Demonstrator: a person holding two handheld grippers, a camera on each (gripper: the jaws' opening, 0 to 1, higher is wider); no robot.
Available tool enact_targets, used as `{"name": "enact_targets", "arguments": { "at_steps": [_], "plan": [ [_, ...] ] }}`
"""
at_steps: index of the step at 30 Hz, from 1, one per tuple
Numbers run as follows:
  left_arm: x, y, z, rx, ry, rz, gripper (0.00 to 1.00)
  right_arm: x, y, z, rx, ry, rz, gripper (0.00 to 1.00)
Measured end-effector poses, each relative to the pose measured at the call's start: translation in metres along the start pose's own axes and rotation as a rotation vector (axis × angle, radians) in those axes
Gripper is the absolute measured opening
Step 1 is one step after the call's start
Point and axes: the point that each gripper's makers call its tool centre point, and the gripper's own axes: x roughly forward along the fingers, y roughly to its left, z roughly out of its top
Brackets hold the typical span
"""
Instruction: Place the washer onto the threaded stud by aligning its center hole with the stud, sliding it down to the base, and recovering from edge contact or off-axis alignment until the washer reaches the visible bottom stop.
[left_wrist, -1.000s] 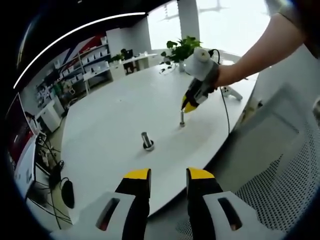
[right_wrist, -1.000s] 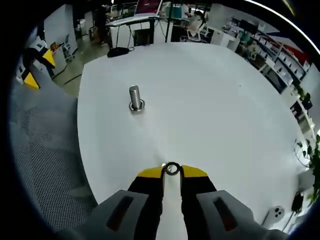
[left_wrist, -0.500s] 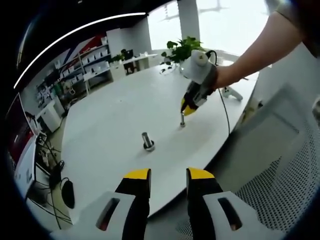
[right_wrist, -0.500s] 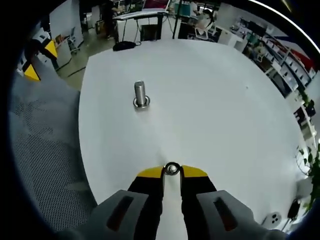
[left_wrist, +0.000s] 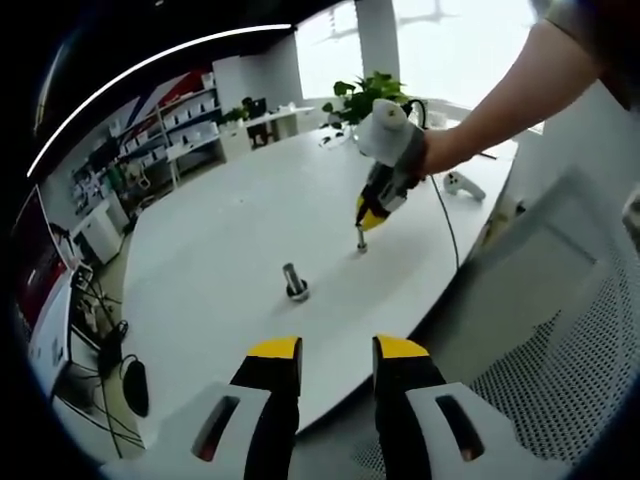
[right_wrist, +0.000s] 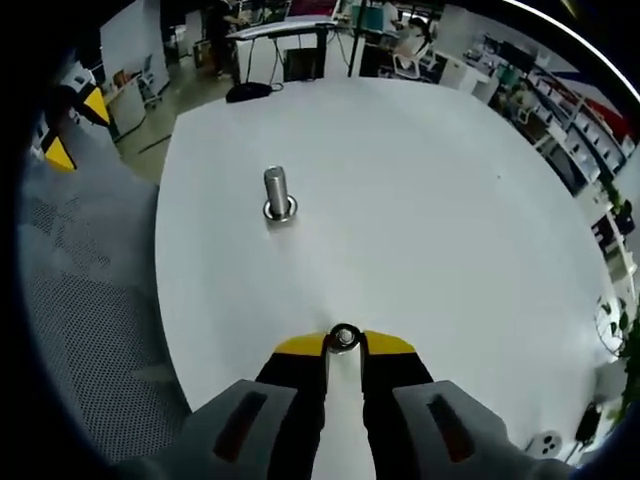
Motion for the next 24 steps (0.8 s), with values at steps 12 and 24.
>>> {"name": "enact_targets", "arguments": {
  "at_steps": [12,24],
  "plan": [
    [0.0004,-0.0024,-0.0004,0.005,0.003,-0.013,0.26,-0.0013,0.0023,-0.0016,0.012,0.054,0.025,0.14],
    [-0.0005,-0.0017,0.0014,0.005,-0.007,-0.010,0.26,-0.0028,0.0044,0.0003,-0.058,0.108,0.044,0.14]
  ]
}}
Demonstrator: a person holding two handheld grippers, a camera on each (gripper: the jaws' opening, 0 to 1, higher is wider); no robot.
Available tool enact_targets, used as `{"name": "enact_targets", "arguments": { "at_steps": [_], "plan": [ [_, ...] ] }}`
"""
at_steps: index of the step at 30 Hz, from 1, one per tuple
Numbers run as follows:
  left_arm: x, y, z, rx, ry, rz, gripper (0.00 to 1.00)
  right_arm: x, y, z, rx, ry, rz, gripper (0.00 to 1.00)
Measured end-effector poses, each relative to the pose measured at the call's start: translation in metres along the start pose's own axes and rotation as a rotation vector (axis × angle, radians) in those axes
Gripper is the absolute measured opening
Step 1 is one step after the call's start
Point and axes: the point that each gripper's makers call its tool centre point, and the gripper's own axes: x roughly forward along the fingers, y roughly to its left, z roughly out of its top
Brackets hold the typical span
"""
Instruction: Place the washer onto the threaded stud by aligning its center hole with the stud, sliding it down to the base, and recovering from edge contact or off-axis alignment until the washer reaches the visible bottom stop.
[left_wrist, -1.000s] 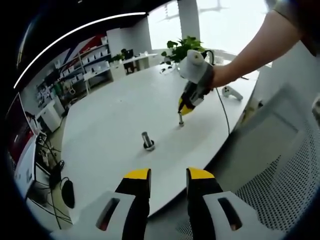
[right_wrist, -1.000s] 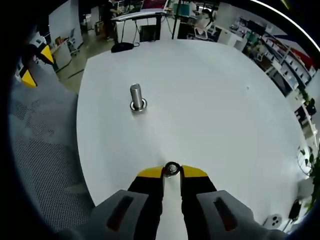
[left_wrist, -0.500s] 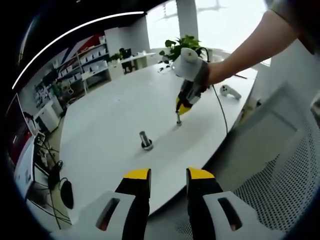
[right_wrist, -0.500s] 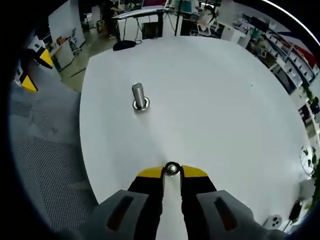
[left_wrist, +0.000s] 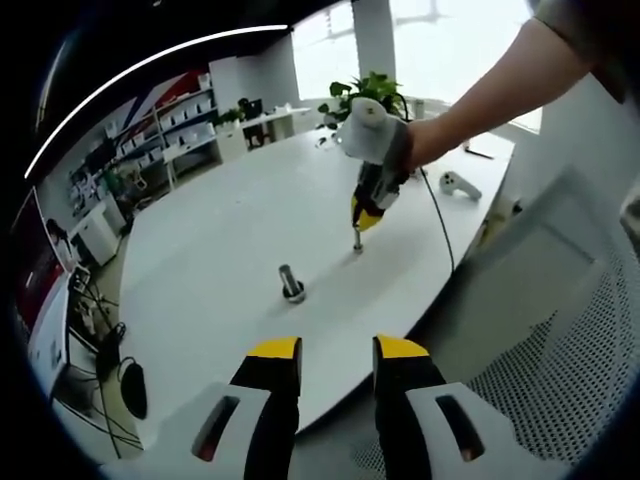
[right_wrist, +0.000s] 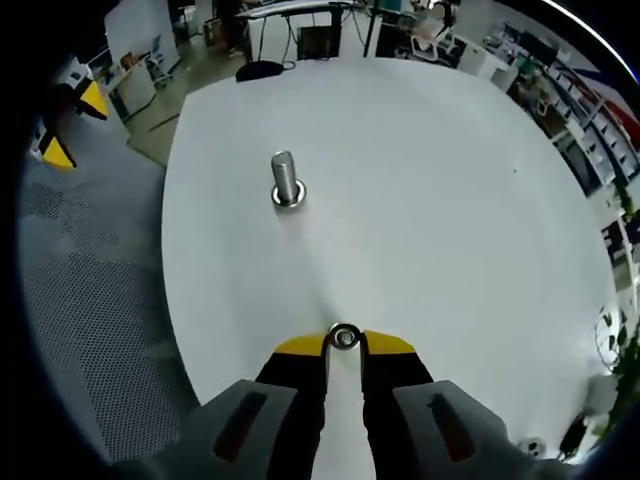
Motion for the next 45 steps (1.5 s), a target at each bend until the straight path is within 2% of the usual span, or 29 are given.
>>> {"name": "enact_targets", "arguments": {
  "at_steps": [9,15,27,38,42,45],
  "plan": [
    [0.001,-0.001,-0.001,0.002,0.007,-0.003,0.26,0.005,0.000,-0.002,-0.016,0.043,0.026,0.14],
    [0.001,-0.001,-0.002,0.001,0.010,-0.004,0.26,0.018,0.000,-0.007,-0.036,0.073,0.035,0.14],
    [0.001,0.000,-0.003,-0.005,0.020,-0.002,0.26,0.041,-0.001,-0.024,0.001,0.122,0.054,0.14],
    [0.003,0.000,-0.006,-0.006,0.034,-0.006,0.26,0.039,-0.002,-0.033,0.048,0.103,0.049,0.16],
    [0.003,-0.001,-0.007,-0.007,0.040,-0.007,0.26,0.031,-0.001,-0.033,0.102,0.053,0.043,0.17],
    [0.003,-0.001,-0.008,-0.007,0.043,-0.008,0.26,0.025,0.001,-0.038,0.105,0.043,0.037,0.18]
  ]
}}
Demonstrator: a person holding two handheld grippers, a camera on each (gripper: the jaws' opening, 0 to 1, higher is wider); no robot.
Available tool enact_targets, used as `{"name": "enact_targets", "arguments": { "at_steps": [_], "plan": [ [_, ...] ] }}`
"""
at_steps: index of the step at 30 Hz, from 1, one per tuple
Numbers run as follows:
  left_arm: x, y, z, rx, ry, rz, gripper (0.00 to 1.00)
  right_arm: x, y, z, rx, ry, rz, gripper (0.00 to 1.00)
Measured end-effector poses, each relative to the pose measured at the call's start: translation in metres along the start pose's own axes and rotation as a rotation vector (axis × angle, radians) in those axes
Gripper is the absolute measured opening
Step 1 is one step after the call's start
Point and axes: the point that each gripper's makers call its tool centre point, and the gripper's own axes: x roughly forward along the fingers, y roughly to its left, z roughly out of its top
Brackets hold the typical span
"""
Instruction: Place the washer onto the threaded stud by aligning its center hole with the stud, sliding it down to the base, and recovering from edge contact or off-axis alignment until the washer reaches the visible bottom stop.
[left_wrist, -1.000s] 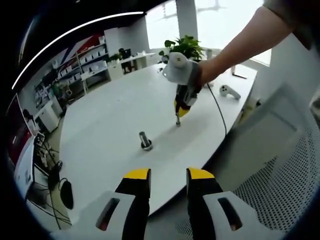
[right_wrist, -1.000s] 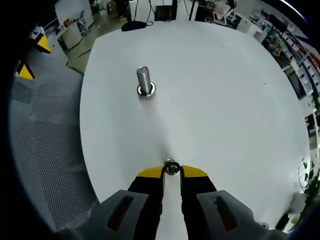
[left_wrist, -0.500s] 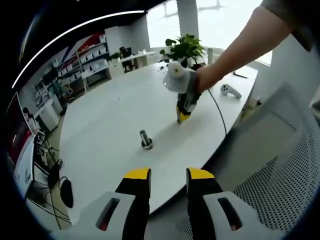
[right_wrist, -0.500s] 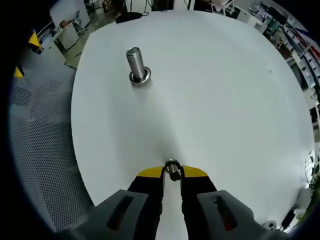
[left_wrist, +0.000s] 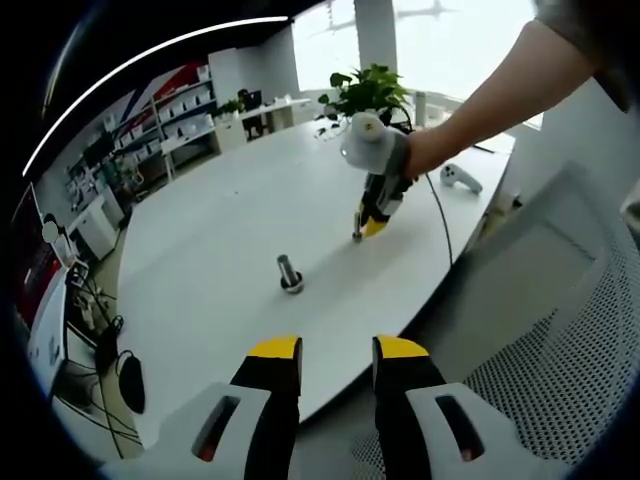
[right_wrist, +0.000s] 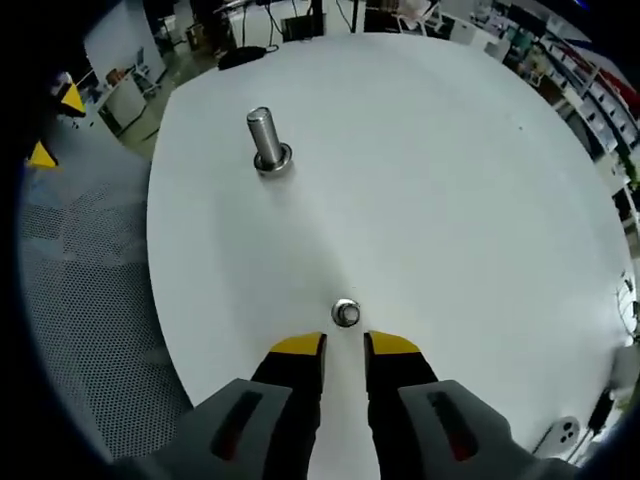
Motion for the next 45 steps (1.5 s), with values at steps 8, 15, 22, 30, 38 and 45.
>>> {"name": "enact_targets", "arguments": {
  "at_steps": [8,15,22,30,38,45],
  "plan": [
    [0.001,-0.001,-0.003,-0.003,0.013,-0.003,0.26,-0.026,0.013,-0.005,0.067,-0.099,-0.006,0.18],
    [0.001,-0.001,-0.007,0.000,0.033,0.001,0.27,-0.056,0.030,-0.002,0.105,-0.218,-0.013,0.19],
    [0.001,0.000,-0.004,0.006,0.022,0.010,0.28,-0.092,0.039,-0.005,0.183,-0.349,-0.043,0.22],
    [-0.003,0.005,0.001,-0.004,-0.012,0.036,0.27,-0.125,0.064,-0.011,0.329,-0.475,-0.020,0.24],
    [-0.003,0.006,0.003,-0.005,-0.020,0.041,0.27,-0.152,0.091,-0.019,0.418,-0.558,-0.015,0.30],
    [-0.003,0.006,0.004,-0.002,-0.017,0.041,0.27,-0.177,0.096,-0.025,0.518,-0.634,-0.047,0.30]
  ]
}}
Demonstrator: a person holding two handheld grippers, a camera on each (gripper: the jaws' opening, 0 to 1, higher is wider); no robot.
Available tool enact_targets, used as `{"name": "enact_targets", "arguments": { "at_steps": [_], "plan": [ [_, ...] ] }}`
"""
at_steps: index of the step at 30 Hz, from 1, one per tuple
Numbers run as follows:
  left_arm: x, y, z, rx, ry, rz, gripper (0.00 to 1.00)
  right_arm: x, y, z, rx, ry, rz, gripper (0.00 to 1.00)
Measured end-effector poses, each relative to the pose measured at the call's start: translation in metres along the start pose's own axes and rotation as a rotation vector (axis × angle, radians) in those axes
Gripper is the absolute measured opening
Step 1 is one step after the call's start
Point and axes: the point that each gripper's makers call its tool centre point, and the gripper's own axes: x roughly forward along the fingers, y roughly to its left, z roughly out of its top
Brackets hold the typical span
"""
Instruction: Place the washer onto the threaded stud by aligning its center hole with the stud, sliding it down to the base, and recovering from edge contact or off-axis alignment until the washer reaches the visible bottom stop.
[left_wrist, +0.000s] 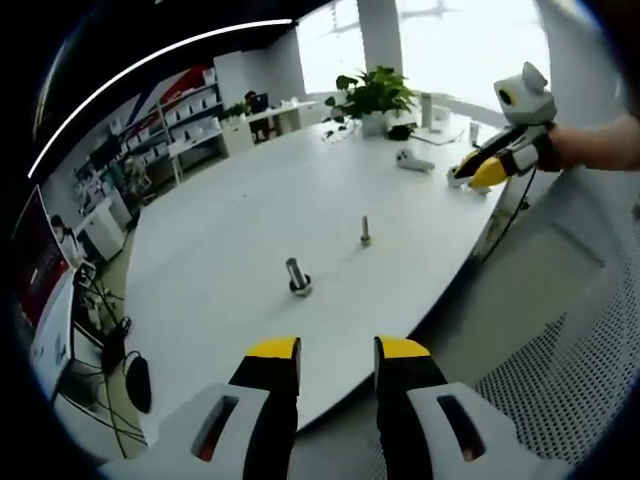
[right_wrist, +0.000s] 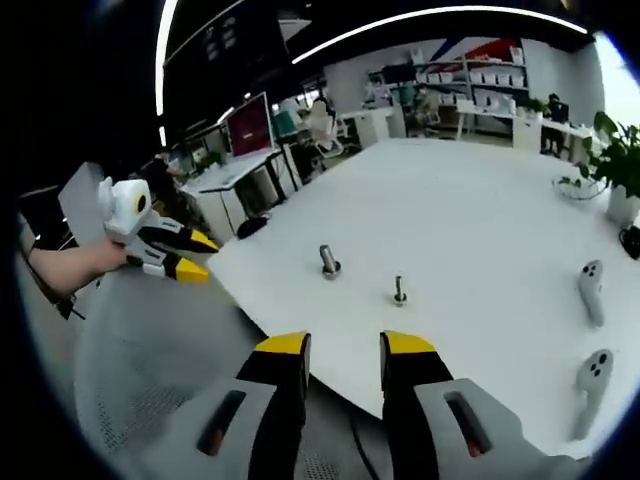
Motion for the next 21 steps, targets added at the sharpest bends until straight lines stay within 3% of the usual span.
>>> {"name": "enact_targets", "arguments": {
  "at_steps": [8,11,16,21],
  "plan": [
    [-0.002,0.003,0.003,-0.027,-0.023,-0.001,0.27,-0.009,0.009,0.004,0.075,-0.082,-0.054,0.31],
    [-0.002,0.004,0.004,-0.036,-0.031,-0.004,0.27,-0.006,0.012,0.010,0.060,-0.099,-0.070,0.30],
    [-0.006,0.005,0.012,-0.054,-0.075,-0.002,0.28,-0.003,0.004,0.006,0.058,-0.085,-0.094,0.30],
    [-0.007,0.003,0.014,-0.054,-0.092,-0.004,0.28,-0.001,0.005,-0.003,-0.012,-0.043,-0.107,0.29]
  ]
}}
